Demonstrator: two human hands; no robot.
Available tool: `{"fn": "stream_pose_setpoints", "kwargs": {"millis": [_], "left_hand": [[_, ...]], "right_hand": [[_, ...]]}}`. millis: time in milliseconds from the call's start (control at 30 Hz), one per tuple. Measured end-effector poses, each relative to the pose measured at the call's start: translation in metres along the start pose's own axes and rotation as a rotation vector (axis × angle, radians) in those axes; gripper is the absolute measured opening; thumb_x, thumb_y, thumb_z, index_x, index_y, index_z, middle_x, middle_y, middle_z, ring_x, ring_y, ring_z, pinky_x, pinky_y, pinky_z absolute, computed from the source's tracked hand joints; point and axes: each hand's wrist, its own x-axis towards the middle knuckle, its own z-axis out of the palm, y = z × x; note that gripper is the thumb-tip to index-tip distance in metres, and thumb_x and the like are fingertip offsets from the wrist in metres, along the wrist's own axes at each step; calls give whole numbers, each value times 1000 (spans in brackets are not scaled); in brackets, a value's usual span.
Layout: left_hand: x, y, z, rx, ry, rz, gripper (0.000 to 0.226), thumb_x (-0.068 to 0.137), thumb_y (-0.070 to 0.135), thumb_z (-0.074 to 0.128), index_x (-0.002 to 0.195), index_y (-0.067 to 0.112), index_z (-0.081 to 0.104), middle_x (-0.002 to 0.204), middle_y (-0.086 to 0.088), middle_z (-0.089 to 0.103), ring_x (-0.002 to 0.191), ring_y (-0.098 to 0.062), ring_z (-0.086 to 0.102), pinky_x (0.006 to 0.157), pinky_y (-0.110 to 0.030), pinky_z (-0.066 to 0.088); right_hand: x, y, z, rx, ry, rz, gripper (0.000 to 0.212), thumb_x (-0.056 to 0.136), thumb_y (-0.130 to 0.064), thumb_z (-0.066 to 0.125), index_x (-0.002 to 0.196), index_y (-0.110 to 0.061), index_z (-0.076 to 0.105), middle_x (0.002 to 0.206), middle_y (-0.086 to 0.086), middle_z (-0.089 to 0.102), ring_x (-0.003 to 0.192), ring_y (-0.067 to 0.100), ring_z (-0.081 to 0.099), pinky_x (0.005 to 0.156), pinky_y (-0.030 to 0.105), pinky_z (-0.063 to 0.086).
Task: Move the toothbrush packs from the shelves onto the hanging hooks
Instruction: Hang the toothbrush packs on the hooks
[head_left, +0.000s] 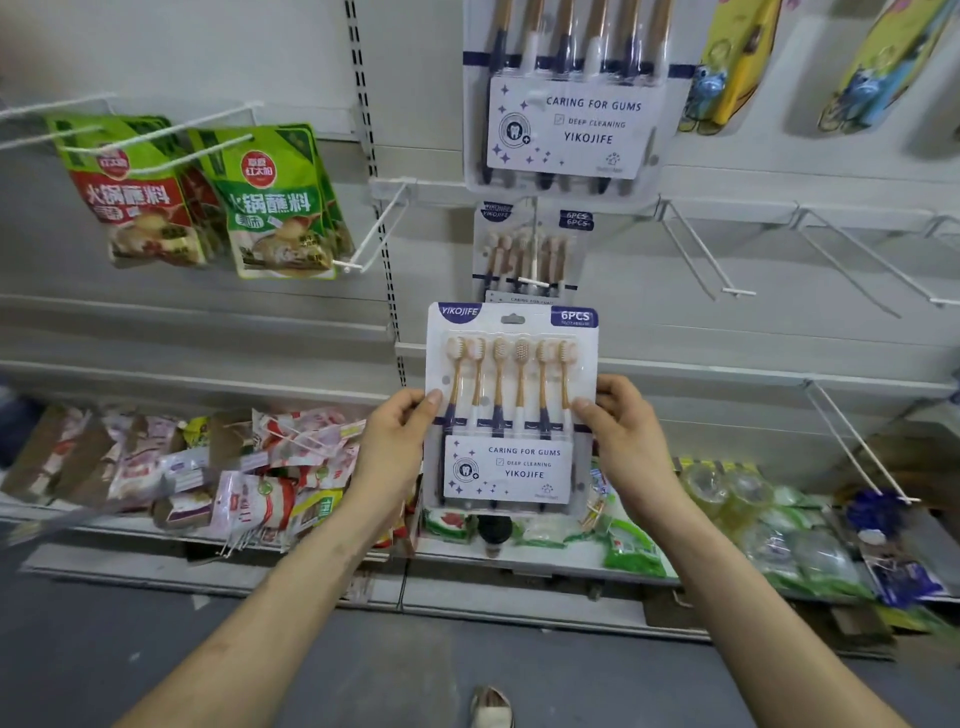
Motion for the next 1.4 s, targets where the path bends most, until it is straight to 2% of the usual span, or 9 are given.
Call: {"fn": "stream_pose_setpoints", "kwargs": {"millis": [100,233,533,633,733,833,933,1100,1400], "left_hand": [[17,1,1,25,-28,15,28,103,48,59,99,23,73,99,-4,78,100,-34,72,98,-63,53],[37,1,4,22,-54,29,45,90,65,59,98,22,71,102,-23,71,97,-49,66,93,-70,52],[69,0,14,9,-54,69,41,93,59,60,91,20,69,102,-32,65,80,-28,59,77,-60,55],[81,-5,19,28,-47,67,31,102,46,60,91,18,71,99,-25,71,83,-34,65,81,-50,54],[99,-6,28,57,-43,64,26,106,37,59,93,18,73,95,-13,76,96,-41,69,89,-54,56],[127,-9,39,155,-23,90,28,105,43,58,89,22,69,86,-11,72,81,-33,67,85,-50,57],[157,-12,50,196,-33,87,31,103,50,57,89,25,69,77,12,70,80,-22,66,88,-57,59],[208,-11,65,230,-23,91,37,92,61,53,94,29,71,93,2,76,93,-28,73,90,-54,60],[258,0,77,402,19,161,32,107,45,53,98,20,71,94,-1,72,92,-27,70,90,-47,60]], "right_hand": [[14,-1,2,24,21,11,17,105,-8,58,117,-17,66,106,-1,80,101,17,76,99,53,57],[27,0,2,23,45,17,15,106,-12,58,114,-21,67,103,-3,80,98,18,76,97,54,58],[55,5,2,42,63,11,14,105,-13,59,113,-21,67,101,-1,80,97,22,76,97,58,57],[67,9,1,31,72,9,13,105,-15,60,112,-23,67,102,-1,80,98,21,76,97,58,57],[84,15,-1,11,86,19,11,104,-17,61,111,-24,67,102,-2,80,99,20,76,96,57,58],[113,23,-1,-15,117,22,4,99,-24,68,103,-23,69,99,0,79,97,22,75,91,60,59],[149,29,0,-36,141,24,8,92,-31,73,95,-24,70,96,3,78,94,24,75,88,61,59],[205,35,4,-38,167,14,10,85,-31,75,86,-23,71,88,1,78,90,28,76,86,60,61],[265,39,8,-148,167,41,13,80,-25,63,71,-22,72,83,8,78,82,35,77,75,55,65]]}}
